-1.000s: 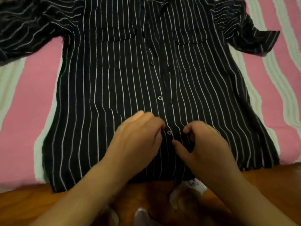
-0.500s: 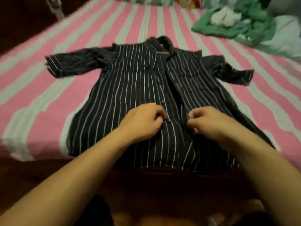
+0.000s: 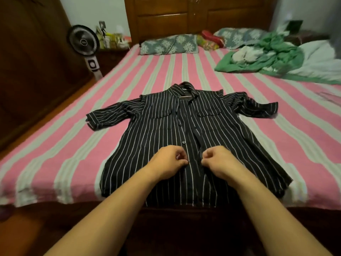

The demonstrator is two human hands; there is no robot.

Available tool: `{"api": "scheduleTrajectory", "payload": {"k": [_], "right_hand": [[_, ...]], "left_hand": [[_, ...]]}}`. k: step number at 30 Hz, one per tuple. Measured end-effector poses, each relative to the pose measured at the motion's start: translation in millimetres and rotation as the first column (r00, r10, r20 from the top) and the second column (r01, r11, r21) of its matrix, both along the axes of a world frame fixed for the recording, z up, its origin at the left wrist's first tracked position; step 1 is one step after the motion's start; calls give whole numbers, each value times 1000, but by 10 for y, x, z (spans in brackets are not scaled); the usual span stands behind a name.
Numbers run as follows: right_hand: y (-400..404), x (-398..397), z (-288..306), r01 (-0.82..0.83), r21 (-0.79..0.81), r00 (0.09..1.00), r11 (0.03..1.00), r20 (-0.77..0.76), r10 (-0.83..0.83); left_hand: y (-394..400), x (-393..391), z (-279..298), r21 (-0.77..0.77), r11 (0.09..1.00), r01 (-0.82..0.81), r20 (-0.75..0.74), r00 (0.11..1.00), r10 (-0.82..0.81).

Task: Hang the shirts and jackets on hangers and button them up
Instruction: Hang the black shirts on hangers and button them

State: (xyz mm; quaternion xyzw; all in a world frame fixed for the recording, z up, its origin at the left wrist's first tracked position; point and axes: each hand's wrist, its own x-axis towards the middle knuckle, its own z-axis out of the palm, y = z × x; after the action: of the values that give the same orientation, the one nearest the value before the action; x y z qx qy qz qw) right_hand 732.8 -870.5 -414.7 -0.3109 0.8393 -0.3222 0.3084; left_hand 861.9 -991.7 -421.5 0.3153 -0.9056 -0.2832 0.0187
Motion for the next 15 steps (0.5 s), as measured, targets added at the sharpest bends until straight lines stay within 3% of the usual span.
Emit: {"api": "scheduleTrajectory", "payload": {"k": [3, 9, 13, 15], "right_hand": [[-36, -19, 29, 1, -13, 1000, 1000, 27, -1], [-144, 82, -43, 202, -148, 976, 968, 118, -185], [-123, 137, -174, 263, -317, 912, 911, 389, -127], [-110, 171, -226, 274, -313, 875, 909, 473, -101]], "left_hand": [[-3, -43, 21, -21, 994, -111, -47, 993, 110], [24, 97, -84, 168, 956, -239, -246, 929, 275], [63, 58, -70, 531, 818, -223, -306, 849, 430], [72, 48, -84, 593, 781, -195, -332, 825, 457]]}}
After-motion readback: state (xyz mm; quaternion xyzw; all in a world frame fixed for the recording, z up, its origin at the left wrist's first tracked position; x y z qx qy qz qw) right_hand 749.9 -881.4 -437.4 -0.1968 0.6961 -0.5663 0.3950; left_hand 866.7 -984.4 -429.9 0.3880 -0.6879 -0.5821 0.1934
